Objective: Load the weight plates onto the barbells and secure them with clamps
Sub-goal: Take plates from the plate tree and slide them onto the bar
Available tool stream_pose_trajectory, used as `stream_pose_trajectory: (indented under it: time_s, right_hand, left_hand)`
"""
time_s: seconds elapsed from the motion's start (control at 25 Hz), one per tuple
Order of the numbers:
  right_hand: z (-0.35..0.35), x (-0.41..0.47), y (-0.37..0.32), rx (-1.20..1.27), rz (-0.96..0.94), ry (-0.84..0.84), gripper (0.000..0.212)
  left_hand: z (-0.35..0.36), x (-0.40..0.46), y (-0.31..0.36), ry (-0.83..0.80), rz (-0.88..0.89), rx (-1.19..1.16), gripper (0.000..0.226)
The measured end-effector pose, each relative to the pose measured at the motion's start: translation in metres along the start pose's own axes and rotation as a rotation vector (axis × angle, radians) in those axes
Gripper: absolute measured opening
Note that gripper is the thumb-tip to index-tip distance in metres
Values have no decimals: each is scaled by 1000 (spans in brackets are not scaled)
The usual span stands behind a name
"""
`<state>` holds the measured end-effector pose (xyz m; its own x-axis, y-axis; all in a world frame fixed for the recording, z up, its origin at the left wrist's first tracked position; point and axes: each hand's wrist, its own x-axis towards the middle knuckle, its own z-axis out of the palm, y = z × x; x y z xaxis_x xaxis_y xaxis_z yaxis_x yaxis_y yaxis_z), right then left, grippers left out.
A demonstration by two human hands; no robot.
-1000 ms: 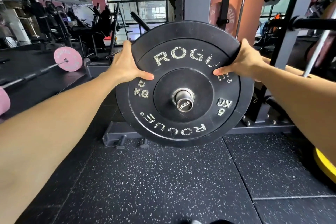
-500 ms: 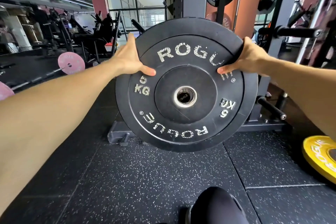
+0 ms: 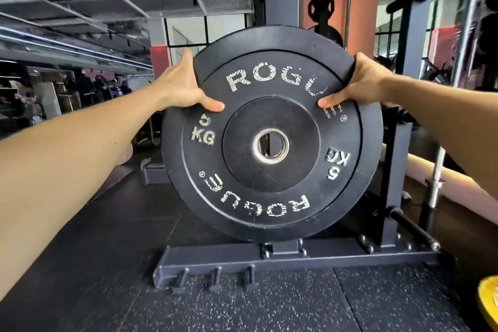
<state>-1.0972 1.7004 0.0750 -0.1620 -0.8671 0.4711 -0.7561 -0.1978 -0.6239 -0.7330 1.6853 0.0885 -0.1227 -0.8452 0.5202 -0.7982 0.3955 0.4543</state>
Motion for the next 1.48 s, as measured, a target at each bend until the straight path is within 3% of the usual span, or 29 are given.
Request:
stream_pose_trajectory:
  time_s: [0.16, 0.48, 0.68, 0.88, 1.04, 1.16, 1.32, 1.48]
  right_hand:
    - [-39, 83, -26, -31, -51, -86, 103]
    - [-160, 250, -147, -19, -94, -36, 114]
    - [-239, 336, -225, -41, -86, -68, 115]
    - [-284, 371, -270, -61, -122, -31, 116]
    - [-312, 374, -272, -34, -166, -23, 113]
    - [-335, 374, -260, -30, -227, -61, 100]
    - [-377, 379, -216, -95, -133, 0, 116]
    - [-431, 384, -150, -148, -125, -9, 119]
  left_hand:
    - [-36, 72, 32, -68, -38, -22, 98]
    - [-172, 232, 121, 1, -26, -7, 112]
    - [-271, 313, 188, 16, -39, 29, 103]
    - [-325, 348, 220, 34, -20, 34, 93]
    - [-336, 357, 244, 34, -4, 46, 92]
    - [-330, 358, 269, 19, 12, 58, 93]
    - [-305, 359, 322, 2, 28, 81, 96]
    - [-254, 357, 388, 10, 16, 107, 101]
